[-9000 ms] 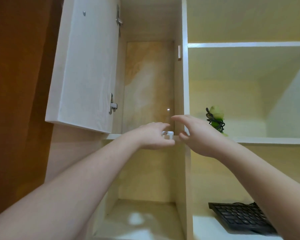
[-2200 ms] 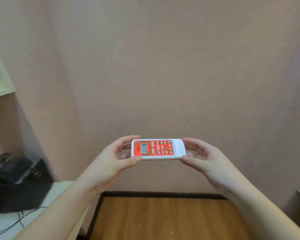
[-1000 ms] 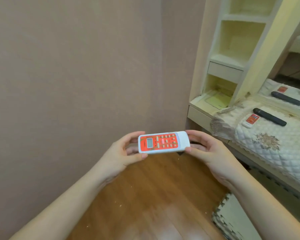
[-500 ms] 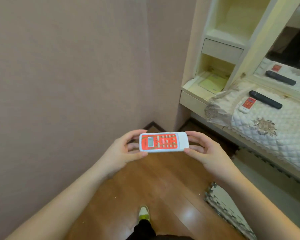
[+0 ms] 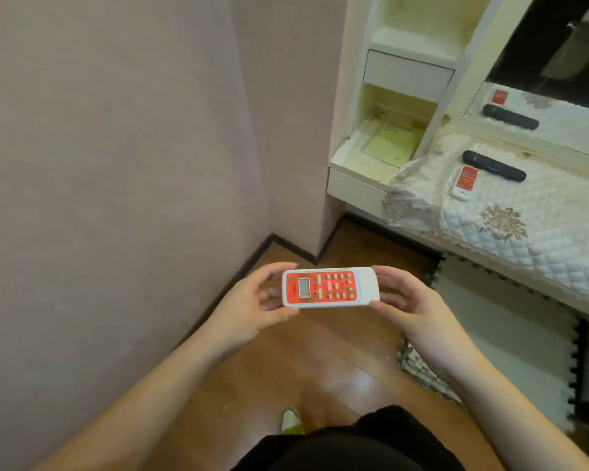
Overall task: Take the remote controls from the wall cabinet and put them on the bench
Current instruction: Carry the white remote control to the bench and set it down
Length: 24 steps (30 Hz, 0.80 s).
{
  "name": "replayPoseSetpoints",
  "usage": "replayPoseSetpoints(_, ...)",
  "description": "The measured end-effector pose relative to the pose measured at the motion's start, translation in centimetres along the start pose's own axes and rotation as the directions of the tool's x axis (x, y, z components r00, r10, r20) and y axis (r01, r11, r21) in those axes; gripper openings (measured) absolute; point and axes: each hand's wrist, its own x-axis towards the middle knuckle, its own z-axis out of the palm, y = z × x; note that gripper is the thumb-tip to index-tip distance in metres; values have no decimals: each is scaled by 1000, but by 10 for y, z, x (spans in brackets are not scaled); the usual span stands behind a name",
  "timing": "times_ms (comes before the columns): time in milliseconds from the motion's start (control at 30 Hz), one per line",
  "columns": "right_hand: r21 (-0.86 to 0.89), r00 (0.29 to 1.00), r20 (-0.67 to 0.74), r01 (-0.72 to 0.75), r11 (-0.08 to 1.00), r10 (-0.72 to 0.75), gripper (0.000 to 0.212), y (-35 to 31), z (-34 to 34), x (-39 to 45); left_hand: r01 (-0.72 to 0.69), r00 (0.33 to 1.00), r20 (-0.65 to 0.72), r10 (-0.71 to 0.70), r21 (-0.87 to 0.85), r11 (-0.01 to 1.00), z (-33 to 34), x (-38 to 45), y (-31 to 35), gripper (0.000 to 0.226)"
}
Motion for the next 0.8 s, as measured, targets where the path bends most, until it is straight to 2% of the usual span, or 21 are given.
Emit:
replayPoseSetpoints(300,119,993,-100,-44,992,56,43,18,-50,41,-1,992,125,-7,61,998,28,83,24,65)
replayPoseSetpoints(600,201,990,-124,-39,979,64,45,39,-134,88,5,982,186,-25,110,994,86,167,63,66)
replayPoseSetpoints(800,232,987,-134,-59,971,92,44,58,-179,115,28,974,219,-54,117,993,123,213,79,59)
